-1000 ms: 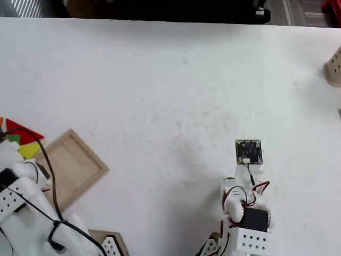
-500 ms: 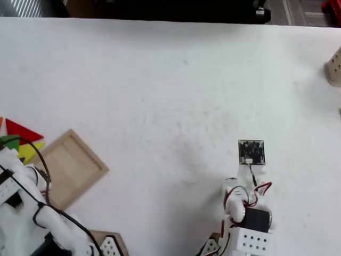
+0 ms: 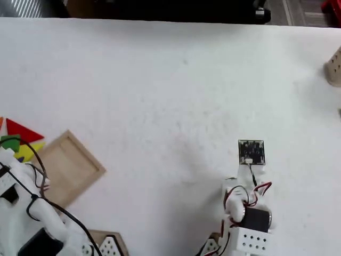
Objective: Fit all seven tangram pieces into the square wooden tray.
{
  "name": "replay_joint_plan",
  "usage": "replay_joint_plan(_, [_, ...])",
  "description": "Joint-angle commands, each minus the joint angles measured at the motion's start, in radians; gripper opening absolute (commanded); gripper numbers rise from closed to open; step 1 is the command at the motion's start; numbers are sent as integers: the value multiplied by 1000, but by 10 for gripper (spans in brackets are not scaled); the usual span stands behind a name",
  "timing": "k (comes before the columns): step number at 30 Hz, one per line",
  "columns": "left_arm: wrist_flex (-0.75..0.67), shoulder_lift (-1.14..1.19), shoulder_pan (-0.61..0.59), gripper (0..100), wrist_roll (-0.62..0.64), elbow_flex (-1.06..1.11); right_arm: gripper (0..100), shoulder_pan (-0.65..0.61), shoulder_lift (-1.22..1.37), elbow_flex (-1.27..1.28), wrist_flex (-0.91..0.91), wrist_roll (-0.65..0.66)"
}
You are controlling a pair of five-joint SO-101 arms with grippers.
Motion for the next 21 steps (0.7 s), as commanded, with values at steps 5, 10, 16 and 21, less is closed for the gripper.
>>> replay_joint_plan(5, [-103, 1, 68, 27, 8, 32, 17, 10, -2, 8, -18, 12])
replay_joint_plan(10, [-173, -4, 194, 27, 8, 37, 17, 10, -2, 8, -18, 12])
replay_joint_plan(16, [-279, -5, 427, 27, 8, 18, 17, 10, -2, 8, -18, 12])
replay_joint_plan(21, [-282, -5, 759, 27, 8, -8, 17, 10, -2, 8, -19, 12])
